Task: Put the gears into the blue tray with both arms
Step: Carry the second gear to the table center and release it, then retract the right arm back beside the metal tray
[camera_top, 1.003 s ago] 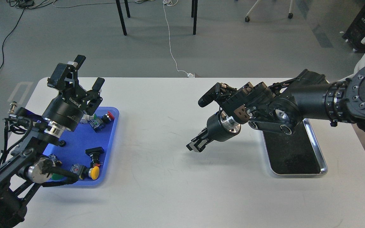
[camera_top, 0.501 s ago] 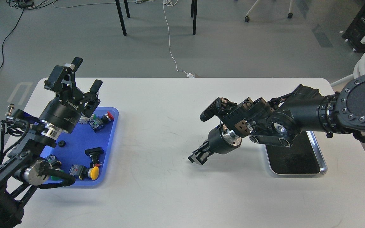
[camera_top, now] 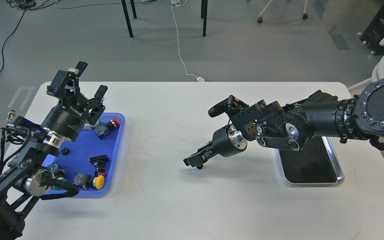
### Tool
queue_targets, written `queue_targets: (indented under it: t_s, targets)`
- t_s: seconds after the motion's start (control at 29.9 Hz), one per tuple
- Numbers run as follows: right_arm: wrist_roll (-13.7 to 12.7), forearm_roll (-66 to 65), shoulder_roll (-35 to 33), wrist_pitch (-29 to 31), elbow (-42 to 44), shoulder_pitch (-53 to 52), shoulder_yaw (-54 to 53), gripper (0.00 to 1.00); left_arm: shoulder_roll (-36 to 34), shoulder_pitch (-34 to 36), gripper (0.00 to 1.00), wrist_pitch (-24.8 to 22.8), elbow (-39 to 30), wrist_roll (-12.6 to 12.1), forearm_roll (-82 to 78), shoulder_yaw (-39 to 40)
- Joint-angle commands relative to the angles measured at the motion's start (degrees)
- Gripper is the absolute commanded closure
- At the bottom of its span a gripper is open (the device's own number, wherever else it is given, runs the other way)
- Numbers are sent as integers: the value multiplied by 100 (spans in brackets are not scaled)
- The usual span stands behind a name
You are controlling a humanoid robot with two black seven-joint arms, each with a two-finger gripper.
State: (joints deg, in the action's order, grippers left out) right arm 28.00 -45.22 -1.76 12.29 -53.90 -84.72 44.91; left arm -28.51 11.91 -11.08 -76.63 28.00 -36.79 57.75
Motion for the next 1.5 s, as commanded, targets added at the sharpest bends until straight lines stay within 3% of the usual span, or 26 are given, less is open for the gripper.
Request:
queue_targets:
  t_s: [0.0,0.27,0.53,0.8,1.2,1.47]
  targets:
    - [0,110,-438,19,-7,8,-482,6,12,4,2,1,-1,0,-3,-1]
    - [0,1751,-1756,1,-199,630,-1975,6,12,4,2,1,8,0,5,-1]
    - [0,2702,-2847,-34,-385,2325,-4286,6,178,4,2,1,52,0,14,-1]
    - [0,4055,-2944,-34,-376,3874,-6282,6,276,4,2,1,78,0,14,-54]
    - [0,4302,-2848,-34,-358,4578,-6952,5,223,153,2,-113,34,0,-196,-115]
    - [0,4302,-2847,317,-358,5122,-7329,4,-67,504,2,-842,-290,0,-2969,-133]
